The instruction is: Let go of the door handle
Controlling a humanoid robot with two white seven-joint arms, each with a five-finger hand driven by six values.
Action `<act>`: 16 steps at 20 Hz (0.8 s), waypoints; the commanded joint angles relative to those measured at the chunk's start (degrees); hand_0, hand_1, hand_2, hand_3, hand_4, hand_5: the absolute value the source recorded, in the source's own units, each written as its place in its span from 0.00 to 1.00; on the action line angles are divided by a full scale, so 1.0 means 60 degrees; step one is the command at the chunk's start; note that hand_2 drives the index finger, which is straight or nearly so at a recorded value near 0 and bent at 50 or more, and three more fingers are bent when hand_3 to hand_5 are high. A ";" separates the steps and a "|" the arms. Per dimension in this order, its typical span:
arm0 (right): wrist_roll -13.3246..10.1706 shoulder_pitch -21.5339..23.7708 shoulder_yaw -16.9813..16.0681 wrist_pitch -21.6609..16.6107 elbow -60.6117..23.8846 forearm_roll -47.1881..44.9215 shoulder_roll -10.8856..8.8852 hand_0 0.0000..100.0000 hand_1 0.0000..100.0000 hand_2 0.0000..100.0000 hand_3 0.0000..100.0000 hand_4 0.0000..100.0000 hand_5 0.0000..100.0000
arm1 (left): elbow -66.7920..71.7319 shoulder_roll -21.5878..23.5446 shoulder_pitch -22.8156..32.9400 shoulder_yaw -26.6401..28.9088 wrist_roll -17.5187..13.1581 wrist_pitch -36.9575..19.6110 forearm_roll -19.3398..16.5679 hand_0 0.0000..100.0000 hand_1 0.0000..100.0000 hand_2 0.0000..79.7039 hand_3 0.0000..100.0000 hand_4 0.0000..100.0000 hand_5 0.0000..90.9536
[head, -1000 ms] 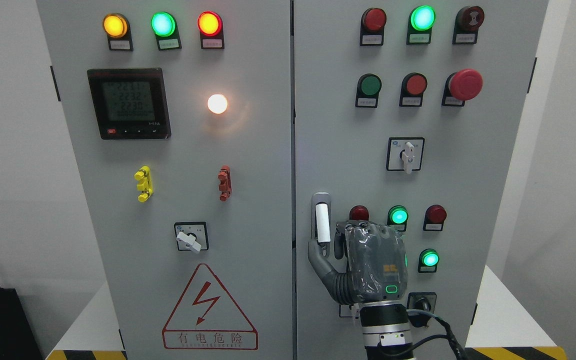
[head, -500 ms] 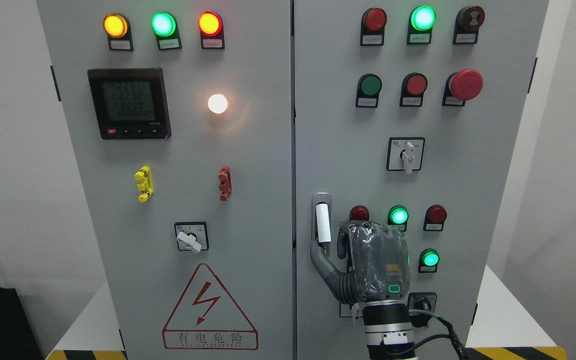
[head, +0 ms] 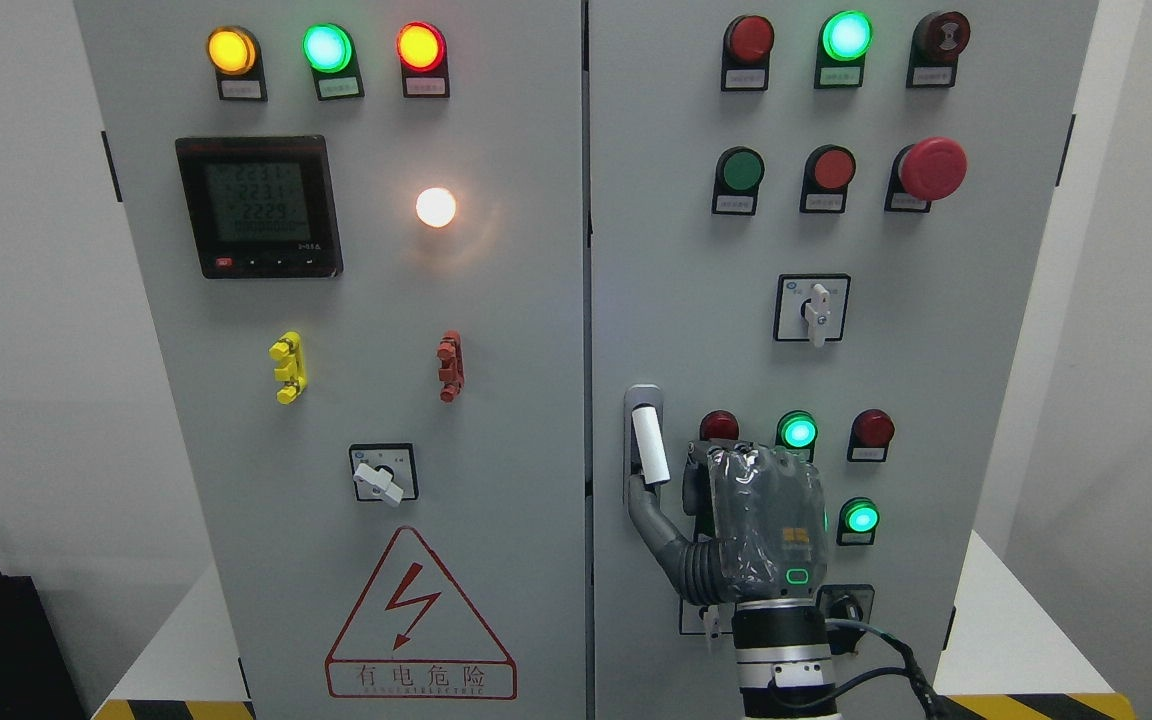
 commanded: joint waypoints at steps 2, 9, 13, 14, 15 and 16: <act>-0.0188 0.0028 -0.0105 -0.0022 -0.0007 -0.0054 -0.0014 0.44 0.55 0.91 1.00 0.99 1.00 | 0.0190 0.0013 0.0001 -0.0132 -0.0007 -0.0008 0.0000 0.12 0.39 0.00 0.00 0.00 0.00; -0.0218 0.0058 -0.0105 -0.0037 -0.0036 -0.0054 -0.0014 0.45 0.54 0.92 1.00 1.00 1.00 | 0.0190 -0.0002 0.0001 -0.0132 -0.0007 -0.0008 0.0000 0.12 0.39 0.00 0.00 0.00 0.00; -0.0218 0.0058 -0.0105 -0.0066 -0.0080 -0.0054 -0.0028 0.45 0.54 0.92 1.00 1.00 1.00 | 0.0190 -0.0002 0.0001 -0.0132 -0.0007 -0.0008 0.0000 0.12 0.39 0.00 0.00 0.00 0.00; -0.0218 0.0058 -0.0105 -0.0066 -0.0080 -0.0054 -0.0043 0.45 0.54 0.92 1.00 1.00 1.00 | 0.0190 -0.0002 0.0001 -0.0132 -0.0007 -0.0008 0.0000 0.12 0.39 0.00 0.00 0.00 0.00; -0.0218 0.0072 -0.0105 -0.0066 -0.0080 -0.0054 -0.0043 0.45 0.54 0.92 1.00 1.00 1.00 | 0.0190 -0.0002 0.0001 -0.0132 -0.0007 -0.0008 0.0000 0.12 0.39 0.00 0.00 0.00 0.00; -0.0218 0.0072 -0.0105 -0.0066 -0.0080 -0.0054 -0.0058 0.45 0.55 0.92 1.00 1.00 1.00 | 0.0190 -0.0002 0.0001 -0.0132 -0.0007 -0.0008 0.0000 0.12 0.39 0.00 0.00 0.00 0.00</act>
